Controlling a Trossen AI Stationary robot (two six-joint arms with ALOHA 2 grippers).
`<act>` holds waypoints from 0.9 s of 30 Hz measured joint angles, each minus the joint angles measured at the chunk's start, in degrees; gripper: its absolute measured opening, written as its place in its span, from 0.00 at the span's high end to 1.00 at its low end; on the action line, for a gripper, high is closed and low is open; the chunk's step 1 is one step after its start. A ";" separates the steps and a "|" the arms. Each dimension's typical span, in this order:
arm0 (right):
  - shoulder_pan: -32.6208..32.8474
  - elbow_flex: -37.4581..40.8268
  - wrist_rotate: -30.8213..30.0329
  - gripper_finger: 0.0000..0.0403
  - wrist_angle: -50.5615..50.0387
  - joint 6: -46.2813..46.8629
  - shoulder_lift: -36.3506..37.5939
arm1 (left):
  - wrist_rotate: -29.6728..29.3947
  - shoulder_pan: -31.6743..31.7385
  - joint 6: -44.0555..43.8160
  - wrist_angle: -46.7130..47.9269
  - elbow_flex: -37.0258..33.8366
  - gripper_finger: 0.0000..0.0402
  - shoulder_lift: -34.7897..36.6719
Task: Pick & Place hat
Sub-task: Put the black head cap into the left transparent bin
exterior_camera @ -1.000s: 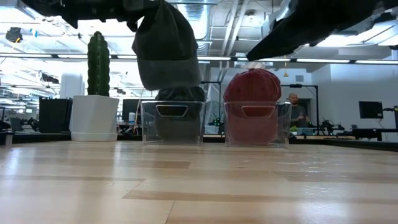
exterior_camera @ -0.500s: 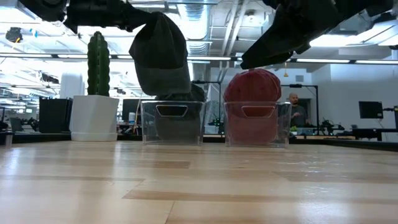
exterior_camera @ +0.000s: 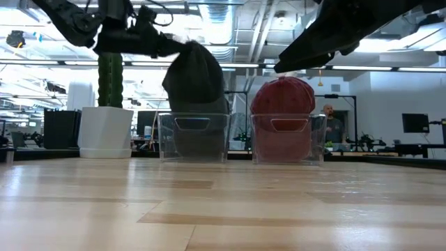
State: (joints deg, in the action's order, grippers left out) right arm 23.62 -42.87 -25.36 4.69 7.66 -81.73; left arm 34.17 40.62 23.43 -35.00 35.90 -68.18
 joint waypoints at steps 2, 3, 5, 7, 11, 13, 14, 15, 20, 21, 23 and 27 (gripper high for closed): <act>0.04 0.00 0.00 0.36 0.00 0.00 0.00 | -0.02 0.00 1.07 0.02 0.00 0.97 -1.67; 0.04 0.00 0.07 0.36 0.00 0.00 0.00 | 0.00 0.00 1.63 0.01 0.00 0.97 -2.39; 0.04 0.00 0.09 0.36 0.00 0.00 0.00 | 0.22 0.00 1.86 -0.03 0.00 0.97 -3.68; 0.03 0.00 0.09 0.36 0.00 0.00 0.00 | 0.22 0.00 2.17 -0.02 0.00 0.97 -4.76; 0.00 0.00 0.07 0.36 -0.02 0.00 0.00 | 0.20 0.00 3.74 0.06 0.00 0.97 -5.88; 0.00 0.00 0.07 0.36 0.00 -0.02 0.00 | 0.22 0.00 3.77 0.00 0.00 0.97 -5.86; 0.00 0.00 0.07 0.36 0.00 -0.02 0.00 | 0.22 0.00 3.79 -0.03 0.00 0.97 -5.86; 0.00 0.00 0.08 0.36 -0.01 -0.02 0.00 | 0.21 0.00 3.79 0.01 0.01 0.97 -5.86; 0.00 -0.01 0.07 0.36 0.00 -0.02 0.00 | 0.20 0.00 4.87 1.79 0.02 0.97 -5.86; 0.00 0.00 0.07 0.36 0.00 -0.02 0.00 | 0.20 0.00 5.05 2.55 0.02 0.97 -5.86; 0.00 -0.02 0.07 0.36 0.00 -0.02 0.00 | 0.18 0.00 6.79 4.82 0.02 0.97 -5.84; 0.00 0.00 0.07 0.36 -0.01 -0.02 0.00 | -0.26 -0.01 8.90 7.12 0.00 0.97 -5.84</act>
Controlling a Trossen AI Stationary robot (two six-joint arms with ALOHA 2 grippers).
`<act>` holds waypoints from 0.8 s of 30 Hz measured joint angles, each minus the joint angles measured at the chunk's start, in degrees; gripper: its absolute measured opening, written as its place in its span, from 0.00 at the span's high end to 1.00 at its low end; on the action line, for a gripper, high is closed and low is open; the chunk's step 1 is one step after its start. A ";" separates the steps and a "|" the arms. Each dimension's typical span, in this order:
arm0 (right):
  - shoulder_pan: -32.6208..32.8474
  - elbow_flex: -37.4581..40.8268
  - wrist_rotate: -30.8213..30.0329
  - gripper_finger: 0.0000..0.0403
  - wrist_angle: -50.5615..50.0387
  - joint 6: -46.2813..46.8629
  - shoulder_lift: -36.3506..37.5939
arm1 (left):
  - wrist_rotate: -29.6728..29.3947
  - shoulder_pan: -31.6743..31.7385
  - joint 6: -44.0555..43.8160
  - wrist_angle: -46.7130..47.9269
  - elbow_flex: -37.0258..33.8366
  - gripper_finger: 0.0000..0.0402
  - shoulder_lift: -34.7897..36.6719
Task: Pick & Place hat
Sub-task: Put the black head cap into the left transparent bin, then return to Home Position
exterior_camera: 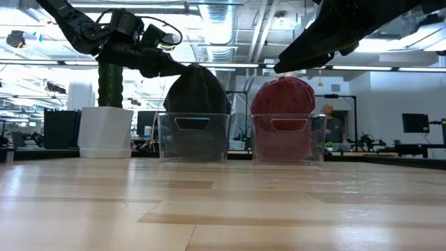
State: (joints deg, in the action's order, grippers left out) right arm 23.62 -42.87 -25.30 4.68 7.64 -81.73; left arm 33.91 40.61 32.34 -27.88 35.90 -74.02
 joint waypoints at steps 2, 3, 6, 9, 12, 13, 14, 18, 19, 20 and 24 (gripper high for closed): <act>0.00 0.00 0.00 0.36 0.01 0.00 0.00 | -0.02 0.01 0.02 -0.07 0.00 0.97 0.02; 0.00 0.00 0.00 0.36 0.01 0.00 0.00 | -0.02 0.01 0.02 -0.09 0.00 0.97 0.02; 0.00 -0.01 0.00 0.36 0.00 0.00 0.00 | -0.02 -0.01 0.02 -0.37 0.00 0.97 0.02; 0.00 -0.02 -0.02 0.36 -0.01 0.00 0.00 | -0.04 0.01 -0.07 -0.42 0.00 0.95 0.02; 0.00 -0.02 -0.02 0.36 0.01 0.23 0.00 | -0.05 -0.01 -0.60 -0.44 0.00 0.88 0.02; 0.00 -0.02 -0.02 0.36 -0.01 0.59 0.00 | -0.33 -0.01 -1.14 -0.46 0.00 0.86 0.02; 0.00 -0.02 0.00 0.36 -0.01 0.89 0.00 | -1.22 -0.03 -1.54 -0.46 0.00 0.83 0.02; 0.00 -0.02 -0.02 0.36 -0.01 0.96 0.00 | -6.38 0.01 -2.58 -0.48 0.00 0.73 0.02; 0.00 0.00 -0.02 0.36 -0.01 0.96 0.00 | -7.23 0.01 -2.59 -0.48 0.00 0.71 0.02; 0.00 -0.02 -0.02 0.36 -0.01 0.96 0.00 | -7.73 0.01 -2.60 -0.48 0.00 0.69 0.02; 0.00 -0.02 -0.02 0.36 -0.01 0.96 0.00 | -9.27 0.01 -3.05 -0.55 0.00 0.63 0.78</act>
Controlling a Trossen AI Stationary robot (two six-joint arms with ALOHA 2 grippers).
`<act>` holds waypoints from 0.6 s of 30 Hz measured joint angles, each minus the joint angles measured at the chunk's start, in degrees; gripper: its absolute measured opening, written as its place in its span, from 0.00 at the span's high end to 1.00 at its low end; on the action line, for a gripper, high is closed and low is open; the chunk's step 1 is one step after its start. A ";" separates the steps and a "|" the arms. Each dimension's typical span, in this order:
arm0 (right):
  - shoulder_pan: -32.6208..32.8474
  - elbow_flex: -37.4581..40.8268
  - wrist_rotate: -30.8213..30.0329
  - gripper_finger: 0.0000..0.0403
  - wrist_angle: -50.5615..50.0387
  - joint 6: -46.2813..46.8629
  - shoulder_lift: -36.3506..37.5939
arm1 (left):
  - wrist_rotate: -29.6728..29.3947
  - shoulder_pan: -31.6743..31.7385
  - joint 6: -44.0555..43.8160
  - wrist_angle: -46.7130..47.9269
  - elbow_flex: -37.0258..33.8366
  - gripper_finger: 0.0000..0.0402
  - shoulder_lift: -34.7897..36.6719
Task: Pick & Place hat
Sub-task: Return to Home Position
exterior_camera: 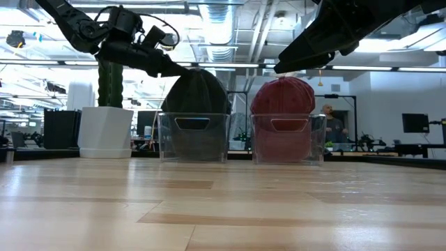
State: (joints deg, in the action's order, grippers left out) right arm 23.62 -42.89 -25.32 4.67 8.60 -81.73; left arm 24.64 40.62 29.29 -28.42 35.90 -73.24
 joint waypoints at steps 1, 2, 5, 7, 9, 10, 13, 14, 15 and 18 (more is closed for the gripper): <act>0.00 0.00 0.00 0.36 0.00 0.00 0.00 | -0.02 0.00 -0.83 0.00 0.00 0.62 0.36; 0.00 0.00 0.00 0.36 0.00 0.00 0.00 | -0.04 0.00 -1.89 -0.05 0.00 0.61 0.84; 0.01 0.00 0.00 0.36 -0.18 -0.04 0.00 | -0.04 0.00 -4.12 -0.39 0.00 0.61 3.03; 0.04 0.00 0.00 0.36 -0.94 0.00 0.00 | -0.04 0.00 -5.23 -0.48 0.00 0.60 4.89; 0.07 0.00 0.16 0.36 -2.10 -0.02 0.00 | -0.04 -0.10 -6.93 -0.51 0.00 0.60 7.01; 0.00 0.00 0.36 0.36 -2.55 0.00 0.00 | -0.02 -0.17 -8.30 -0.48 0.00 0.60 8.18; -0.11 0.00 0.37 0.36 -3.01 0.05 0.00 | -0.02 -0.36 -13.73 -0.39 0.00 0.60 11.69; -0.11 0.00 0.38 0.36 -2.96 0.60 0.00 | -0.02 -0.56 -15.89 -0.31 0.00 0.60 12.77; -0.11 0.00 0.40 0.36 -3.04 1.78 0.00 | -0.04 -0.86 -18.01 -0.02 0.00 0.60 13.85; -0.11 0.00 0.50 0.36 -2.54 3.89 0.00 | -0.04 -2.58 -22.47 0.48 -0.35 0.60 16.63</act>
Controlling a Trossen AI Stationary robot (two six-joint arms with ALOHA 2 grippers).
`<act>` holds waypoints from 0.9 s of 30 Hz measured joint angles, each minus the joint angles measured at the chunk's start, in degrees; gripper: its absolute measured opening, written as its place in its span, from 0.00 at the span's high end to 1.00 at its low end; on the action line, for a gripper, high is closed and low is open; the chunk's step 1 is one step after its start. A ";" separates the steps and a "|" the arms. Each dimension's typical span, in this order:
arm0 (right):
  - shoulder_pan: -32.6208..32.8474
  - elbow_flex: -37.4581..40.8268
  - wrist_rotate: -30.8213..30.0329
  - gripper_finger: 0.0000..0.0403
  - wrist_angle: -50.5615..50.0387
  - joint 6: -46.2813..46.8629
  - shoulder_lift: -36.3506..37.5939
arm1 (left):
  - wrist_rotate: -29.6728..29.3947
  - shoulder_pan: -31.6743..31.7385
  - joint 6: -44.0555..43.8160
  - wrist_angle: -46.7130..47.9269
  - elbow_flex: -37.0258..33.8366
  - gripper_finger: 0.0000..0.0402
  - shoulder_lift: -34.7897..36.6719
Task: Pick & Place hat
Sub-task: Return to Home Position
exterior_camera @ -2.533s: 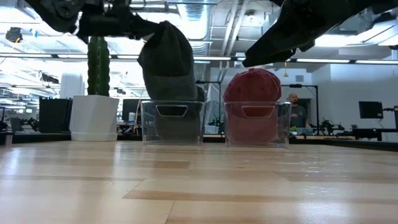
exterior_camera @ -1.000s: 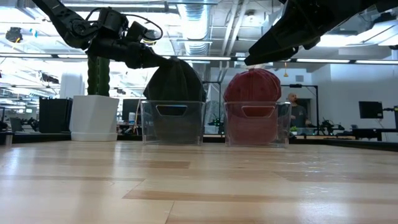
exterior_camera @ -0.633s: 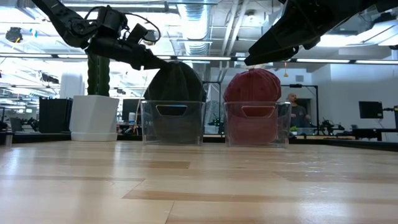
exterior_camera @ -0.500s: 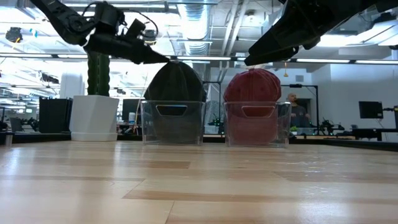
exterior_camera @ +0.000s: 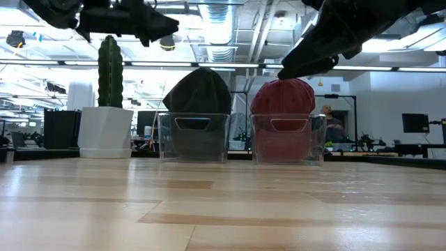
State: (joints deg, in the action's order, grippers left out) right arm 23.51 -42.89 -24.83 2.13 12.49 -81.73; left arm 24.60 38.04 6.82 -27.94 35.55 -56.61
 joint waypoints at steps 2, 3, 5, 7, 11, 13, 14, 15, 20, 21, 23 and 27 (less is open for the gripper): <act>-0.02 0.00 1.14 0.36 0.61 1.03 0.00 | 0.06 -1.84 -1.53 0.32 -1.36 0.60 1.91; -0.02 0.00 2.44 0.36 1.02 1.08 0.00 | 0.08 -2.93 -2.29 0.44 -2.31 0.60 2.82; -0.07 0.00 6.42 0.36 2.67 1.12 0.00 | 0.08 -5.23 -3.75 0.48 -4.73 0.60 4.81; -0.41 0.00 11.25 0.36 5.22 1.15 0.03 | 0.09 -7.30 -5.65 0.44 -7.68 0.60 6.81; -1.54 -0.02 22.38 0.36 13.14 1.97 0.59 | -0.29 -10.95 -10.14 -0.49 -14.62 0.60 11.17; -2.10 -0.02 28.13 0.36 15.62 2.29 1.06 | -1.03 -12.59 -12.06 -2.06 -18.26 0.60 13.55; -2.31 -0.02 30.56 0.36 16.82 2.53 1.25 | -1.15 -13.30 -13.02 -2.55 -20.13 0.60 14.97; -2.46 -0.02 32.50 0.36 17.39 2.56 1.62 | -1.43 -13.92 -13.91 -3.05 -22.11 0.60 16.46; -2.26 0.00 36.87 0.36 14.95 1.30 6.01 | -4.57 -16.90 -17.98 -6.17 -31.75 0.60 24.07; -2.00 0.00 36.83 0.36 13.85 0.60 7.24 | -5.64 -17.36 -18.88 -6.73 -33.66 0.60 25.50; -1.30 0.00 36.60 0.36 11.27 -0.94 10.12 | -7.47 -17.93 -19.91 -4.66 -35.26 0.60 28.15; 0.51 0.00 35.30 0.36 5.71 -3.35 16.24 | -7.79 -19.47 -18.92 -2.98 -35.26 0.60 30.06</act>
State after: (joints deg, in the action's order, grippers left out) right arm 24.02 -42.89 10.47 7.84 9.14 -65.49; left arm 16.81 18.57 -12.10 -30.92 0.30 -26.55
